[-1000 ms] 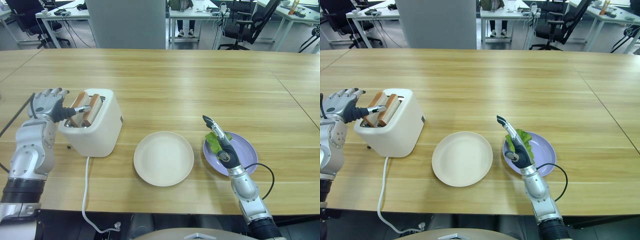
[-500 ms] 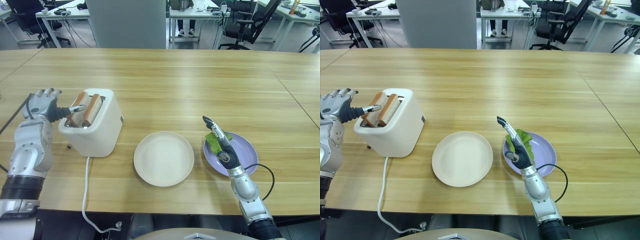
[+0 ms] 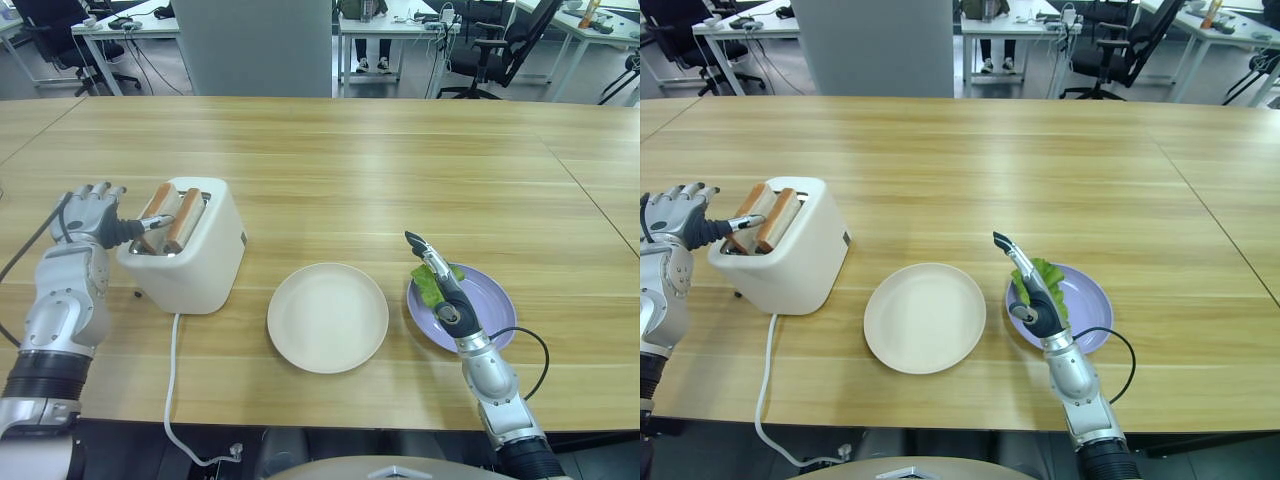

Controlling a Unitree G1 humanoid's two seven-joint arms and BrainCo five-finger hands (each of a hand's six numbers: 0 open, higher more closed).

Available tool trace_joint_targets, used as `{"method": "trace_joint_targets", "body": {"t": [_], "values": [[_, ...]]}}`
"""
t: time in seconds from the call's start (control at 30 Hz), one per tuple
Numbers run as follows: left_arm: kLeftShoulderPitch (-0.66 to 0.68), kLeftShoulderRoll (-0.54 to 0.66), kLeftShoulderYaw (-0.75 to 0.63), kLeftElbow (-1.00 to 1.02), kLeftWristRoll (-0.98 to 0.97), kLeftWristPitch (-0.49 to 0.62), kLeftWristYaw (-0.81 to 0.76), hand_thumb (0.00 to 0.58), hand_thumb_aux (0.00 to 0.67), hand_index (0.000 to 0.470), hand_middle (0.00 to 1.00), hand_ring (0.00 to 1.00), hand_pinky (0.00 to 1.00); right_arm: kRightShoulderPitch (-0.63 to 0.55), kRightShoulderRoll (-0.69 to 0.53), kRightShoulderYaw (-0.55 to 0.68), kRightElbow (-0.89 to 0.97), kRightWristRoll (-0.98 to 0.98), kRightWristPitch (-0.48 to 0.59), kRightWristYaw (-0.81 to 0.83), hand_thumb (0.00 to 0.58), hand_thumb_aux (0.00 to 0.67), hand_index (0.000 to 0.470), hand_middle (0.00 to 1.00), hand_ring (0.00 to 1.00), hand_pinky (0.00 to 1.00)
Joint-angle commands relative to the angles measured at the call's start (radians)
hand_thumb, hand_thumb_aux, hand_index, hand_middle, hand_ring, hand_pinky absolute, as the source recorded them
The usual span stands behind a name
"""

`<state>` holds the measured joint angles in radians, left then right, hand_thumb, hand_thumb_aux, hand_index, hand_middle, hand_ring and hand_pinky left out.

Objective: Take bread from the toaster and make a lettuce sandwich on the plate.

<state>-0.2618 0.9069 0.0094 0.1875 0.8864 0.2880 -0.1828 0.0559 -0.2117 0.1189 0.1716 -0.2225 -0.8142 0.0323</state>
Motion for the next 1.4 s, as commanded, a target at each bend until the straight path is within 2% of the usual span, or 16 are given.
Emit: {"method": "trace_joint_targets", "body": {"t": [0.03,0.07,0.1,0.13,0.27,0.47,0.67,0.7,0.8,0.83,0.87,0.9,0.93,0.97,1.3,1.4], "values": [[0.003,-0.011,-0.052,-0.015,0.004,-0.014,-0.013,0.009,0.005,0.004,0.00,0.00,0.00,0.013,-0.005,-0.001,-0.015,-0.004,0.015,0.009,0.000,0.000,0.000,0.00,0.00,0.00],[0.001,-0.015,-0.056,-0.020,0.002,-0.017,-0.014,0.066,0.039,0.027,0.00,0.00,0.00,0.014,-0.005,0.000,-0.016,-0.003,0.015,0.010,0.000,0.000,0.000,0.00,0.00,0.00],[0.000,-0.019,-0.058,-0.024,-0.001,-0.018,-0.015,0.066,0.039,0.027,0.00,0.00,0.00,0.014,-0.005,0.000,-0.016,-0.004,0.015,0.010,0.000,0.000,0.000,0.00,0.00,0.00],[-0.002,-0.022,-0.061,-0.029,-0.004,-0.019,-0.014,0.265,0.176,0.121,0.00,0.00,0.00,0.014,-0.005,0.000,-0.017,-0.004,0.016,0.010,0.000,0.000,0.000,0.00,0.00,0.00],[0.009,-0.035,-0.047,-0.064,-0.025,-0.017,-0.013,0.427,0.326,0.224,0.00,0.00,0.00,0.017,-0.006,0.001,-0.023,-0.002,0.017,0.013,0.000,0.000,0.000,0.00,0.00,0.00],[0.030,-0.059,-0.027,-0.109,-0.064,-0.016,-0.007,0.480,0.391,0.269,0.00,0.00,0.00,0.019,-0.005,0.001,-0.027,0.000,0.019,0.017,0.000,0.000,0.000,0.00,0.00,0.00],[0.052,-0.083,0.001,-0.133,-0.103,-0.009,0.009,0.489,0.405,0.278,0.00,0.00,0.00,0.021,-0.005,0.000,-0.031,0.000,0.021,0.020,0.000,0.000,0.000,0.00,0.00,0.00],[0.056,-0.088,0.007,-0.138,-0.107,-0.009,0.018,0.512,0.441,0.303,0.00,0.00,0.00,0.021,-0.005,-0.001,-0.031,0.000,0.021,0.021,0.000,0.000,0.000,0.00,0.00,0.00],[0.062,-0.106,0.028,-0.154,-0.128,-0.008,0.044,0.538,0.489,0.336,0.00,0.00,0.00,0.022,-0.005,-0.003,-0.031,0.001,0.021,0.021,0.000,0.000,0.000,0.00,0.00,0.00],[0.063,-0.112,0.037,-0.161,-0.134,-0.007,0.054,0.576,0.617,0.424,0.00,0.00,0.00,0.022,-0.005,-0.003,-0.031,0.000,0.021,0.021,0.000,0.000,0.000,0.00,0.00,0.00],[0.064,-0.115,0.046,-0.169,-0.138,-0.006,0.063,0.580,0.670,0.460,0.20,0.20,0.20,0.022,-0.006,-0.004,-0.030,0.000,0.021,0.022,0.000,0.000,0.000,0.00,0.00,0.00],[0.065,-0.121,0.059,-0.177,-0.146,-0.006,0.075,0.580,0.670,0.460,0.20,0.20,0.20,0.022,-0.006,-0.004,-0.031,0.001,0.022,0.022,0.000,0.000,0.000,0.00,0.00,0.00],[0.065,-0.127,0.073,-0.185,-0.155,-0.007,0.089,0.580,0.670,0.460,0.94,0.94,0.94,0.022,-0.006,-0.004,-0.030,0.000,0.022,0.022,0.000,0.000,0.000,0.00,0.00,0.00],[0.064,-0.133,0.084,-0.192,-0.163,-0.008,0.103,0.580,0.670,0.460,1.00,1.00,1.00,0.022,-0.007,-0.005,-0.030,0.000,0.022,0.022,0.000,0.000,0.000,0.00,0.00,0.00],[0.051,-0.180,0.181,-0.215,-0.249,-0.057,0.221,0.580,0.670,0.460,1.00,1.00,1.00,0.024,-0.009,-0.011,-0.027,-0.038,0.021,0.004,0.000,0.000,0.000,0.00,0.00,0.00],[0.044,-0.186,0.214,-0.231,-0.276,-0.075,0.248,0.580,0.670,0.460,1.00,1.00,1.00,0.023,-0.019,-0.041,-0.040,-0.122,0.036,-0.048,0.000,0.000,0.000,0.00,0.00,0.00]]}}
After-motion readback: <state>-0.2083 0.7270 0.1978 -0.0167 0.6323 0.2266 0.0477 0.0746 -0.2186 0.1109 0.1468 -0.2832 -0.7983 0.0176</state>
